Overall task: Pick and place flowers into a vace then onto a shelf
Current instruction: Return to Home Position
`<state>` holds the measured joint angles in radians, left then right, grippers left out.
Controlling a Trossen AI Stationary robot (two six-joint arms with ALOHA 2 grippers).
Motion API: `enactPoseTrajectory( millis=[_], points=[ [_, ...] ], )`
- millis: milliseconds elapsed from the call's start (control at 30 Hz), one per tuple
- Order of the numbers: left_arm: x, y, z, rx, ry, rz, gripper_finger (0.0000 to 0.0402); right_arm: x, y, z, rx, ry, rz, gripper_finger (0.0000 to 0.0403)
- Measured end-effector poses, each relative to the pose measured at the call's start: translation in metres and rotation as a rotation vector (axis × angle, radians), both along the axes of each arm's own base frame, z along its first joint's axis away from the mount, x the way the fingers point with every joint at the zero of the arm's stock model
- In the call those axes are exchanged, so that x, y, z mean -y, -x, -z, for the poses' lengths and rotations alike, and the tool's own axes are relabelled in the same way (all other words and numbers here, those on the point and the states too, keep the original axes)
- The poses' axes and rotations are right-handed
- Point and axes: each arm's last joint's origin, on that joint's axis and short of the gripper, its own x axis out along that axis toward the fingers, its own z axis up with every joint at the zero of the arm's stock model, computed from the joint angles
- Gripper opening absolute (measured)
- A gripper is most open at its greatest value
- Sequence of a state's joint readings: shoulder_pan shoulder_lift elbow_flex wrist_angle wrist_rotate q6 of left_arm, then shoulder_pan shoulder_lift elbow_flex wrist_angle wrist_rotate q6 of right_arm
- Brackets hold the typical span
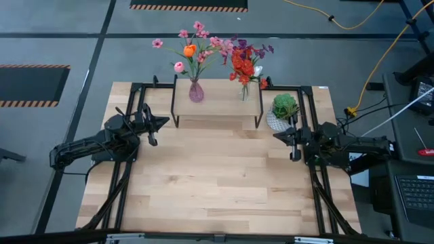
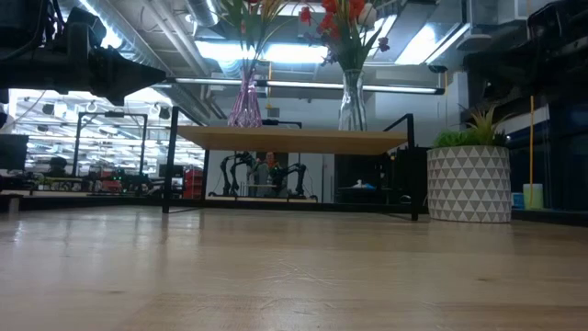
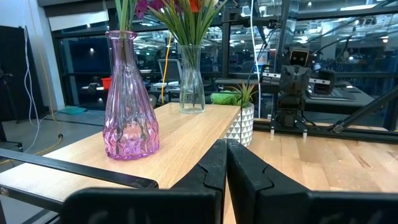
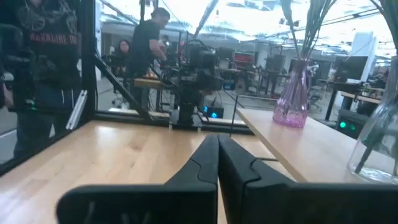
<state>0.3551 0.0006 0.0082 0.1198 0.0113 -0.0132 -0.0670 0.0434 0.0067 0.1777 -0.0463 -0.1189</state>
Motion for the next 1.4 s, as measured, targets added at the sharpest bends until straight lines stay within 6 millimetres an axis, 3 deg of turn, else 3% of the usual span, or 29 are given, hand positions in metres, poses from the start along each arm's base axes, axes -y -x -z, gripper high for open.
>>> enactPoseTrajectory(
  millis=[1400],
  points=[
    [0.0000, 0.0000, 0.0000, 0.000, 0.000, 0.000, 0.0005, -0.0005, 0.0020, -0.0022, 0.028, -0.033, -0.009, 0.0003]
  ],
)
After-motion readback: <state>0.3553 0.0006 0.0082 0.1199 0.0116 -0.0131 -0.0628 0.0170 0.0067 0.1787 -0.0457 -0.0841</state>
